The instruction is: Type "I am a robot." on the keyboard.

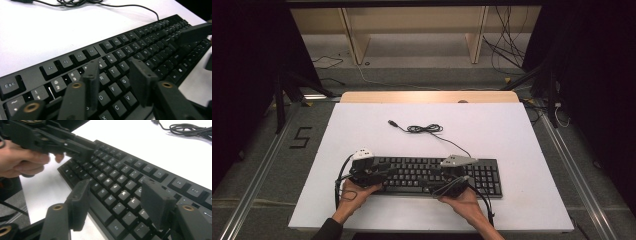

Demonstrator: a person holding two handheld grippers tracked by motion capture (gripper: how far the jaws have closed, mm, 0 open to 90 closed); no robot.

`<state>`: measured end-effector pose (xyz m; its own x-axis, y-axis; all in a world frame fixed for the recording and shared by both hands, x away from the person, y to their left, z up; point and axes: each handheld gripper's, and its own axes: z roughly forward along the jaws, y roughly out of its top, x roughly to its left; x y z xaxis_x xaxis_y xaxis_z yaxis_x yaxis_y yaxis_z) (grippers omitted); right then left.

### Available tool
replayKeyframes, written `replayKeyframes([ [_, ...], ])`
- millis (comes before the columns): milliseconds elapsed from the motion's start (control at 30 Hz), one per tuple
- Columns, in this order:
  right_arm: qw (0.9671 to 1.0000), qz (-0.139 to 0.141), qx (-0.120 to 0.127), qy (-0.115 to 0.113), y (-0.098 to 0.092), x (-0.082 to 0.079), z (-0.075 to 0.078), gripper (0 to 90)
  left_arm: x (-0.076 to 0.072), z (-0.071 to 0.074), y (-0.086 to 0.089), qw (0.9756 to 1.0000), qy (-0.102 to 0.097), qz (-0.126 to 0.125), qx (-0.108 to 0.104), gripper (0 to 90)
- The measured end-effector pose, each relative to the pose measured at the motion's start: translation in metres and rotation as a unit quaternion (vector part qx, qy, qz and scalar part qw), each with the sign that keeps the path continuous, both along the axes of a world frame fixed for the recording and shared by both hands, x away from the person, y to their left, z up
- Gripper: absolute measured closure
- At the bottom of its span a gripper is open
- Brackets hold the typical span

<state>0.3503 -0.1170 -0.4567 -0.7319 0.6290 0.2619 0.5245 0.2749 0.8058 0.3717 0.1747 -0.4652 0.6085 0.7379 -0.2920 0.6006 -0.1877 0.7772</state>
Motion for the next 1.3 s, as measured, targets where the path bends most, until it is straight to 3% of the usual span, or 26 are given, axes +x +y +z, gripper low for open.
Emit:
replayKeyframes([
  [233, 0.9999, -0.007, -0.011, 0.004, 0.0, 0.006, -0.001, 50.6, -0.007, 0.004, 0.003, 0.9999, -0.005, -0.002, -0.015, 45.7],
  [700, 0.9994, -0.014, -0.029, 0.015, 0.001, 0.014, -0.002, 67.2, -0.017, 0.006, 0.009, 0.9995, -0.014, 0.0, -0.027, 34.8],
  [1033, 0.999, -0.013, -0.038, 0.019, 0.006, 0.022, -0.003, 83.8, -0.023, 0.007, 0.016, 0.9992, -0.02, 0.002, -0.034, 31.0],
  [1300, 0.9981, -0.02, -0.053, 0.025, 0.009, 0.029, -0.005, 90.0, -0.027, 0.006, 0.02, 0.9991, -0.023, 0.006, -0.035, 29.6],
])
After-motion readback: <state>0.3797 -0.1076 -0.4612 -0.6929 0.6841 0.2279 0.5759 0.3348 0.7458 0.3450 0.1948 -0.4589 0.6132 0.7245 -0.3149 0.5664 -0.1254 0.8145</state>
